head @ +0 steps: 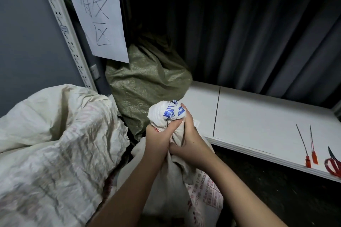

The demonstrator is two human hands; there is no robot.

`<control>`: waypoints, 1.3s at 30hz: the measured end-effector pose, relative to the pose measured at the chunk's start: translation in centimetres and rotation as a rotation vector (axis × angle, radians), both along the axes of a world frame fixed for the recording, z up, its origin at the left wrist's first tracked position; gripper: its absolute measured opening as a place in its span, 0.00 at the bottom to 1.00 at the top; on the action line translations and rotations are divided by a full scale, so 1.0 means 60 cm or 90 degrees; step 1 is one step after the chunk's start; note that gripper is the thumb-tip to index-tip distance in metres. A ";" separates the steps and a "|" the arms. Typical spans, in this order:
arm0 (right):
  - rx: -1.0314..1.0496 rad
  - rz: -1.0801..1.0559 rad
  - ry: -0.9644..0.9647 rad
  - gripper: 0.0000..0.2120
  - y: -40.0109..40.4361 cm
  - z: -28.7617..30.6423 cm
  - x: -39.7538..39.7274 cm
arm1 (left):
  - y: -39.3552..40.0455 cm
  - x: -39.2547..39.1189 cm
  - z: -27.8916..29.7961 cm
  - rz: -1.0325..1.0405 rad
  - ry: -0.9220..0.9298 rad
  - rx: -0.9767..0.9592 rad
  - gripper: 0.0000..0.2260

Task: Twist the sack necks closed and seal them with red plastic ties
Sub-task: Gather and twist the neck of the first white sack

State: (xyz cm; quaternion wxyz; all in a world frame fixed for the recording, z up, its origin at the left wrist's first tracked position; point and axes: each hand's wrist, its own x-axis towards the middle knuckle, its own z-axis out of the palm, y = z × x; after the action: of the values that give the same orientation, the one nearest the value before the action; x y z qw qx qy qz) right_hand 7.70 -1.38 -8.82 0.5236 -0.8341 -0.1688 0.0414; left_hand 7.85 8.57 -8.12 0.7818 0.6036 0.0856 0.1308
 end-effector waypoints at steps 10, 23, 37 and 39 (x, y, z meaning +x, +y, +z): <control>-0.266 -0.098 -0.087 0.52 -0.021 -0.010 0.000 | 0.012 -0.004 0.021 -0.003 -0.006 -0.182 0.14; -0.446 -0.179 -0.211 0.18 0.002 -0.030 -0.023 | 0.023 0.008 0.010 -0.016 0.063 -0.221 0.30; -0.207 -0.226 -0.307 0.19 -0.018 -0.013 -0.042 | 0.033 0.006 0.031 0.098 0.023 -0.148 0.08; 0.064 -0.188 -0.085 0.15 -0.007 -0.008 -0.047 | 0.029 0.004 0.033 0.087 -0.002 -0.138 0.07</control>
State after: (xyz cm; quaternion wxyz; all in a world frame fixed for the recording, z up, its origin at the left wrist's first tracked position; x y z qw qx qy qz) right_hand 4.86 -1.79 -9.31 0.5526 -0.8234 -0.0809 -0.1002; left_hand 8.07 10.33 -6.14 0.8318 0.5083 0.1389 0.1743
